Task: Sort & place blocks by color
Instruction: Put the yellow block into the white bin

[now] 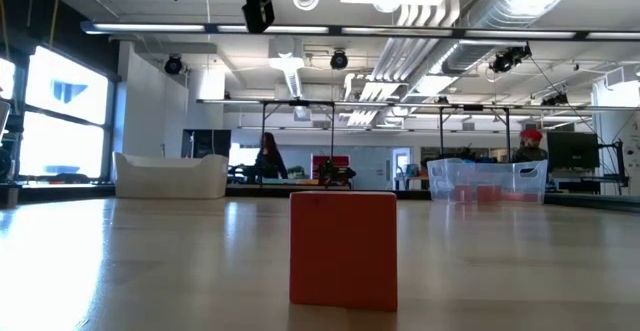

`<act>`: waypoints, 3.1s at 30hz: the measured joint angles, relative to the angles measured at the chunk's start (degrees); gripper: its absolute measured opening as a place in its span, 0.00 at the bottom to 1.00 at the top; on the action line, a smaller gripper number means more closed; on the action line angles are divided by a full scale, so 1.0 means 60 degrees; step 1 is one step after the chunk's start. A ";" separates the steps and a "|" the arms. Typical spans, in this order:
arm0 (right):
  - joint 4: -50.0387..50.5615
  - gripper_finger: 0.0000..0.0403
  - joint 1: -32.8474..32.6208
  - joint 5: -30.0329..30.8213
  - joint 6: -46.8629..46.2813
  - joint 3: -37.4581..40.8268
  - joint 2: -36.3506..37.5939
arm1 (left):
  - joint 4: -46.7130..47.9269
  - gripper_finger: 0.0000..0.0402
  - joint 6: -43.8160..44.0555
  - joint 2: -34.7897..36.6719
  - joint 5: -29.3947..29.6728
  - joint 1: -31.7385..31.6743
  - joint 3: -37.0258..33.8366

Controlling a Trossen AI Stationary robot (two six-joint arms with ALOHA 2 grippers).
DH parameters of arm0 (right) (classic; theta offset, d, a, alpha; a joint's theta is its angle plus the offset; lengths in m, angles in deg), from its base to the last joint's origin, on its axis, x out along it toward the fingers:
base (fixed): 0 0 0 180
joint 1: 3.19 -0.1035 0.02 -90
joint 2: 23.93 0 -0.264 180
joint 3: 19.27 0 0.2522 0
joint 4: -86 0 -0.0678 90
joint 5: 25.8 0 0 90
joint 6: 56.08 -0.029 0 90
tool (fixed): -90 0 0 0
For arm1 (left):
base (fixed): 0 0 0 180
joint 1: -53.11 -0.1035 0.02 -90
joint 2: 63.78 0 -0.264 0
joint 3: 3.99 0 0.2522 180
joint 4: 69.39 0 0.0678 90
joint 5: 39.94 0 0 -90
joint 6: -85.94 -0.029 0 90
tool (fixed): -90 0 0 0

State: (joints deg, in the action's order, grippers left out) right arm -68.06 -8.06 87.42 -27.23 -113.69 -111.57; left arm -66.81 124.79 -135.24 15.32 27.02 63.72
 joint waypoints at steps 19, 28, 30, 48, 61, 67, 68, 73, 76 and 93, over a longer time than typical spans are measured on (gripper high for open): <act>-0.0205 0.27 0.0259 -0.0347 0.0302 0.0000 0.0000 | -0.0092 0.30 -0.0655 -0.0002 -0.0076 -0.0082 0.0000; -0.0064 0.47 0.0274 -0.0085 0.0347 0.0000 -0.0007 | 0.0058 0.30 -0.1639 -0.0002 -0.0180 -0.0294 0.0004; 0.0014 0.51 0.0274 0.0206 0.0346 0.0004 -0.0011 | 0.0262 0.30 -0.1896 -0.0002 -0.0167 -0.0392 0.0007; 0.1563 0.56 0.1482 0.0115 -0.1931 0.0004 -0.0011 | 0.4501 0.29 -0.5542 0.0017 0.4733 -0.1837 0.0007; 0.1653 0.56 0.3513 -0.2413 -0.3720 0.0004 -0.0191 | 0.6705 0.29 -0.6107 0.0020 0.8339 -0.3465 0.0007; 0.1725 0.56 0.4209 -0.2721 -0.3867 0.0004 -0.0751 | 0.6953 0.29 -0.5971 -0.0163 0.8397 -0.4148 0.0007; 0.1723 0.56 0.4292 -0.2731 -0.3953 0.0004 -0.0854 | 0.6977 0.29 -0.5917 -0.0221 0.8397 -0.4247 0.0007; 0.1799 0.56 0.4714 -0.3118 -0.4301 0.0004 -0.1366 | 0.7066 0.29 -0.5830 -0.0805 0.8397 -0.4682 0.0005; 0.1913 0.56 0.4913 -0.3416 -0.4456 0.0007 -0.1712 | 0.7059 0.29 -0.5831 -0.1204 0.8397 -0.4893 0.0007; 0.2162 0.56 0.5510 -0.3450 -0.4566 0.0007 -0.3510 | 0.7327 0.33 -0.5805 -0.1808 0.8364 -0.5082 0.0004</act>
State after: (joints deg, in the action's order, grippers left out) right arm -55.08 25.00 66.72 -54.63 -113.65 -132.63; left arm -22.84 89.96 -146.09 65.51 -3.47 63.74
